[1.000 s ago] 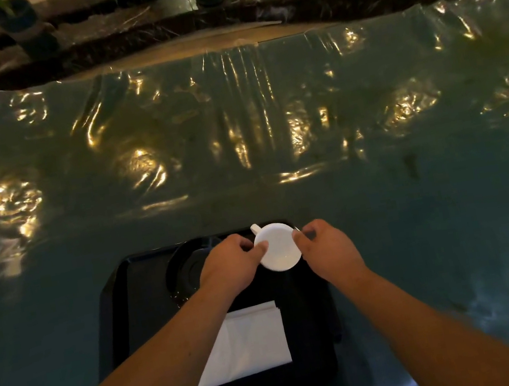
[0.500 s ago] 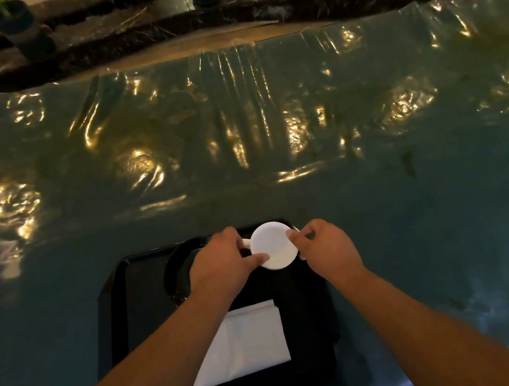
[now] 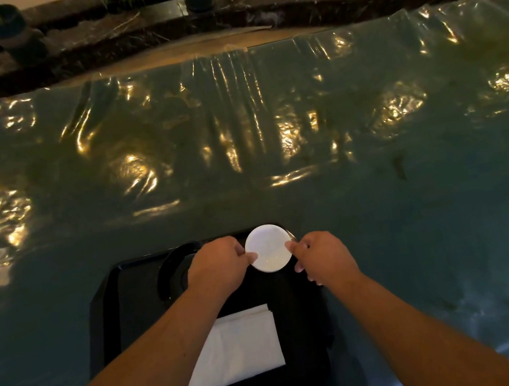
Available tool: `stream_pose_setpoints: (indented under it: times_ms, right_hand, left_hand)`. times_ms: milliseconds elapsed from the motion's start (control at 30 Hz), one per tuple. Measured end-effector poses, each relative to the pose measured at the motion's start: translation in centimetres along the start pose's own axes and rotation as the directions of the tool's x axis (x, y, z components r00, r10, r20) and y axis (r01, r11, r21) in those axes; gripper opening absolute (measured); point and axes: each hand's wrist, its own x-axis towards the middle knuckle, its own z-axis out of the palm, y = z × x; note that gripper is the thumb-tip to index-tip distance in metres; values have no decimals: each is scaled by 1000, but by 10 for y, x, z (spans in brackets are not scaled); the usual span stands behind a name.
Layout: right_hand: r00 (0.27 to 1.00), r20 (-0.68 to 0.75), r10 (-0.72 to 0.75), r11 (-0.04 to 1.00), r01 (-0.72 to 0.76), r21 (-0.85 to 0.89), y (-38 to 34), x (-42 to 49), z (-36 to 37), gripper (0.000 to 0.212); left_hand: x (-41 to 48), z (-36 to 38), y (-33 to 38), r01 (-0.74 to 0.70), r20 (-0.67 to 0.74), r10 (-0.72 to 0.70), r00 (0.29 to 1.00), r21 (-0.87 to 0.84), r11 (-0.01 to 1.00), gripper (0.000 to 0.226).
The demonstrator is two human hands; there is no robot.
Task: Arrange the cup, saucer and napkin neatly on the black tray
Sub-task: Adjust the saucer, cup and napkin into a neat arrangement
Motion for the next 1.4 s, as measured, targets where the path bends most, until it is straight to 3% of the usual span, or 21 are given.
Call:
stream_pose_setpoints:
  times_ms: [167, 300, 533, 700, 900, 1233, 1400]
  right_hand:
    - [996, -74, -43, 998, 40, -45, -4, 1, 5, 40]
    - [996, -65, -65, 997, 62, -40, 0, -5, 10, 22]
    - [993, -66, -99, 995, 98, -19, -1, 2, 9, 6]
    - [994, -52, -99, 995, 98, -13, 0, 7, 7, 11]
    - [988, -100, -121, 990, 112, -91, 0, 4, 10, 38]
    - [975, -127, -183, 982, 177, -59, 5, 2, 22, 6]
    - [966, -134, -222, 972, 208, -114, 5, 6, 22, 4]
  left_hand:
    - [-2, 10, -1, 9, 21, -9, 1000, -17, 1000, 33]
    - [2, 7, 0, -16, -42, 14, 999, -54, 998, 25]
    - [3, 6, 3, 4, 8, -4, 1000, -84, 996, 16]
    - [-1, 13, -3, 34, 14, -32, 999, -151, 988, 16]
    - [-6, 15, -6, 60, 35, -54, 998, -183, 981, 26]
    - [-2, 9, -2, 46, 29, -42, 999, -138, 989, 17]
    - [-7, 11, -1, 70, 36, -66, 997, -142, 987, 19]
